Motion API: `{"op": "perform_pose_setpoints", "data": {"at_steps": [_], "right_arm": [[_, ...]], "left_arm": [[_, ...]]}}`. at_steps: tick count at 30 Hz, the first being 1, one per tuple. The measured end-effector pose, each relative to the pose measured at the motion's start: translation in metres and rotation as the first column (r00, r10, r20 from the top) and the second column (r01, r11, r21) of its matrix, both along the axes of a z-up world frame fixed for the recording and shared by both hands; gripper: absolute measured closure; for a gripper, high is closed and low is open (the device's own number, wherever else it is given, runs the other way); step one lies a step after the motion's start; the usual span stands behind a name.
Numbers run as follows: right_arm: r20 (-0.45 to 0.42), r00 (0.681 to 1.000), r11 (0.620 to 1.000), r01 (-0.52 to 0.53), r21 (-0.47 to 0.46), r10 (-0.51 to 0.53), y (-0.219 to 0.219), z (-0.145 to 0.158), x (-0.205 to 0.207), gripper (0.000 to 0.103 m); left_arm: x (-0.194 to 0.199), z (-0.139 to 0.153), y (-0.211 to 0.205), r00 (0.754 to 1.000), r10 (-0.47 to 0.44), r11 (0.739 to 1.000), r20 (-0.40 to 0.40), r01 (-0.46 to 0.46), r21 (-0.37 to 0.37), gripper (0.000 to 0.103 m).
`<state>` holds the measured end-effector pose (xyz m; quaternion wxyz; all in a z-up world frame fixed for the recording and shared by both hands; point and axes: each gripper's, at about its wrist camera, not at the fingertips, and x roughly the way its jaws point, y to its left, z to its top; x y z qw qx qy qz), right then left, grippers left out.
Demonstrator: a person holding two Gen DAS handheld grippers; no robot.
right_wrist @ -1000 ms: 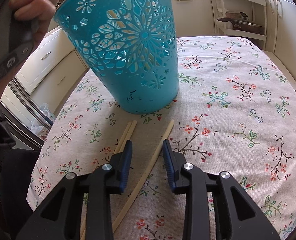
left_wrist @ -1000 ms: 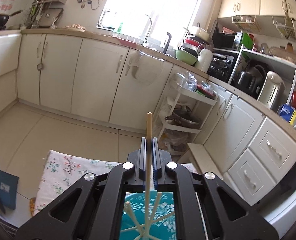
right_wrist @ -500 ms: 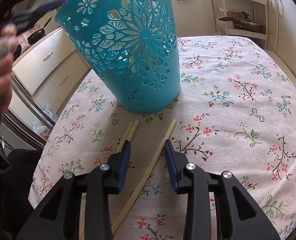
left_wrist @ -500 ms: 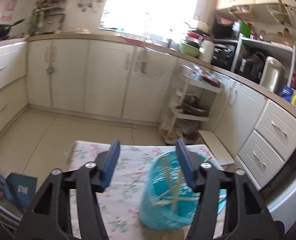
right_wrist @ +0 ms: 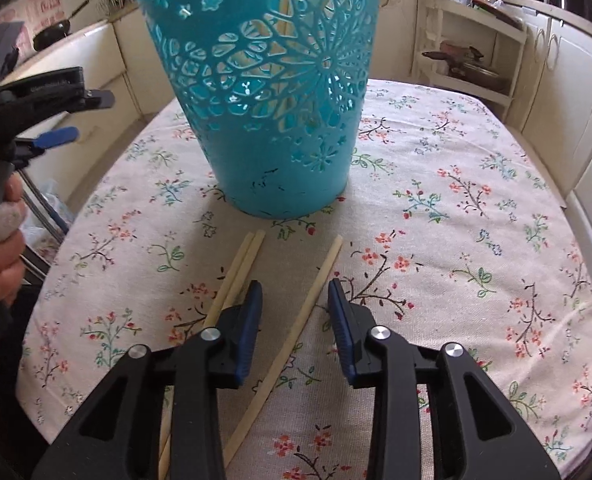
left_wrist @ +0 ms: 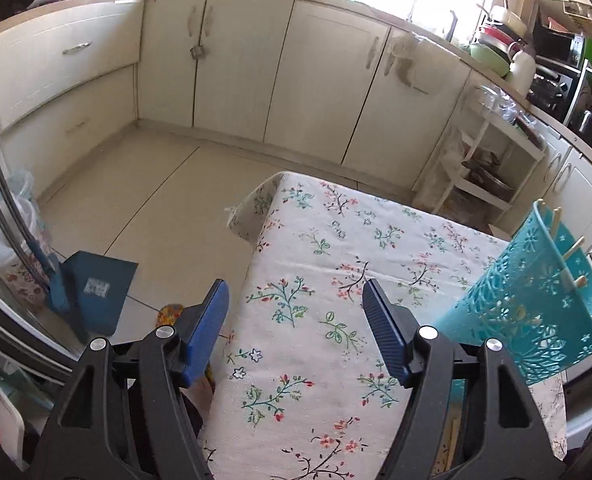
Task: Organize utensils
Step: 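Grasp a chopstick with the right tool and lift it over the basket, then release the chopstick into the basket and lower the right tool to the remaining chopsticks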
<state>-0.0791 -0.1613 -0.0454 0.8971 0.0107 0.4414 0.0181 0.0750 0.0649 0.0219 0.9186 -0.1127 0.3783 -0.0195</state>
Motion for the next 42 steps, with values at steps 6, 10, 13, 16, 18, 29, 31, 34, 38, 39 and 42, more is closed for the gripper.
{"op": "perform_pose_setpoints", "data": {"at_steps": [6,10,13,16,18,29,31,34,38,39,42], "right_arm": [[-0.047,0.997,0.998,-0.057,-0.004,0.056,-0.016,0.003,-0.016,0.094],[-0.054,0.998,0.991,-0.033,0.128,0.04,-0.041,0.014,-0.027,0.097],[-0.007,0.998,0.97,-0.053,0.238,0.056,-0.055,0.039,-0.043,0.097],[0.066,0.996,0.93,-0.077,0.359,0.057,-0.068,0.074,-0.053,0.097],[0.112,0.993,0.898,-0.091,0.431,0.047,-0.072,0.095,-0.055,0.097],[0.48,0.872,0.917,-0.107,0.384,-0.099,-0.052,0.22,0.031,0.097],[0.516,0.841,0.942,-0.027,0.334,-0.159,-0.042,0.22,0.056,0.097],[0.541,0.817,0.961,0.053,0.271,-0.198,-0.03,0.21,0.079,0.097],[0.5,0.843,0.966,0.085,0.244,-0.2,-0.023,0.183,0.096,0.097],[0.486,0.854,0.969,0.074,0.237,-0.184,-0.02,0.176,0.094,0.097],[0.478,0.868,0.979,0.043,0.201,-0.136,-0.017,0.168,0.077,0.097]], "left_arm": [[-0.002,-0.001,-0.016,0.999,-0.049,0.998,-0.002,0.049,0.031,0.037],[0.0,-0.008,-0.023,0.997,-0.066,0.996,-0.033,0.068,0.053,0.036],[0.0,-0.01,-0.025,0.997,-0.07,0.996,-0.04,0.073,0.054,0.036],[0.001,-0.011,-0.027,0.996,-0.072,0.996,-0.043,0.075,0.054,0.036],[0.0,-0.012,-0.029,0.996,-0.072,0.996,-0.045,0.075,0.057,0.036],[0.0,-0.012,-0.024,0.997,-0.061,0.997,-0.041,0.063,0.046,0.035],[0.001,-0.011,-0.024,0.997,-0.062,0.997,-0.04,0.063,0.047,0.034],[0.002,-0.011,-0.023,0.997,-0.063,0.997,-0.039,0.064,0.042,0.033],[0.003,-0.01,-0.021,0.997,-0.061,0.998,-0.039,0.062,0.029,0.031],[0.003,-0.009,-0.021,0.997,-0.061,0.998,-0.039,0.062,0.026,0.031],[0.003,-0.008,-0.019,0.998,-0.057,0.998,-0.037,0.058,0.018,0.03]]}}
